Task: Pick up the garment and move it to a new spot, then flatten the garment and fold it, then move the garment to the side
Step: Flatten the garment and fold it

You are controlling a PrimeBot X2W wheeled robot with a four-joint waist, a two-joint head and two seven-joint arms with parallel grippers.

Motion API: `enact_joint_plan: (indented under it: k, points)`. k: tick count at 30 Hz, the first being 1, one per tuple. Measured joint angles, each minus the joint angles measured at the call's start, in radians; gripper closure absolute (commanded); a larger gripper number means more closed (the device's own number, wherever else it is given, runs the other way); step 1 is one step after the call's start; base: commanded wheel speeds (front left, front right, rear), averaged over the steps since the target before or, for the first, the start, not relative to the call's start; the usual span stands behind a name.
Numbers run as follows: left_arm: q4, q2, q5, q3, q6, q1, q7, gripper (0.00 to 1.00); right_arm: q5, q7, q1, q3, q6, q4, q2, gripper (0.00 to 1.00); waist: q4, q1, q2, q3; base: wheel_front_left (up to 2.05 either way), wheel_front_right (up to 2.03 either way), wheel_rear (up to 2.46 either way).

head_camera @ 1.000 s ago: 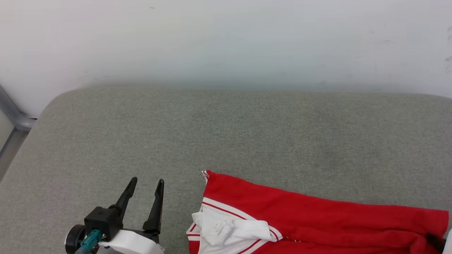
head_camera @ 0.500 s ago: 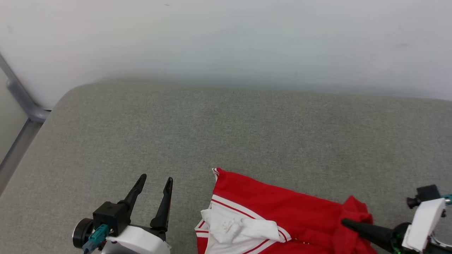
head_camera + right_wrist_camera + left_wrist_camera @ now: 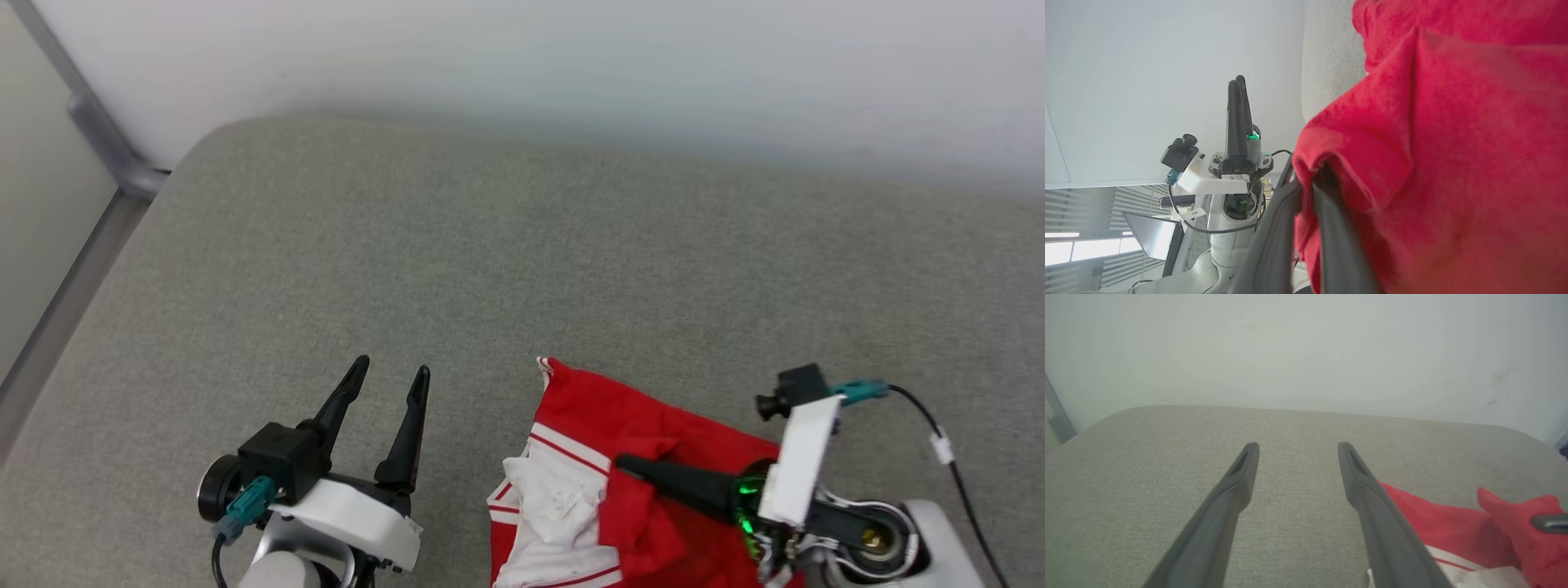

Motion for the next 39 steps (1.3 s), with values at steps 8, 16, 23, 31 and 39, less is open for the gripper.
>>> enact_joint_plan:
  k: [8,16,23,31,39]
  points:
    - [0.026,-0.027,0.004,0.002,-0.016,-0.050,-0.009,0.00,-0.023,-0.123,-0.051,0.153,0.000,0.070,0.001,0.89,0.041,0.0000,0.0000,0.073,0.00,0.00,0.00]
    - [0.038,-0.041,0.015,0.026,-0.030,-0.062,-0.010,0.00,-0.050,-0.161,-0.084,0.188,0.000,0.040,-0.005,0.00,0.031,0.0001,0.0000,0.100,0.00,0.00,0.00]
    - [0.042,-0.046,0.033,0.042,-0.040,-0.065,-0.010,0.00,-0.187,-0.277,-0.092,0.210,0.000,-0.109,-0.067,0.00,0.001,0.0000,0.0000,0.082,0.00,0.00,0.00]
    - [0.048,-0.042,0.048,0.067,-0.036,-0.030,-0.011,0.00,-0.510,-0.553,-0.027,0.098,0.000,-0.164,-0.156,0.00,-0.038,-0.0001,0.0000,0.035,0.00,0.00,0.00]
    - [0.044,-0.035,0.048,0.095,-0.010,0.007,-0.012,0.00,-0.752,-0.687,0.073,-0.089,0.000,-0.182,-0.173,0.00,-0.097,-0.0001,0.0000,-0.004,0.00,0.00,0.00]
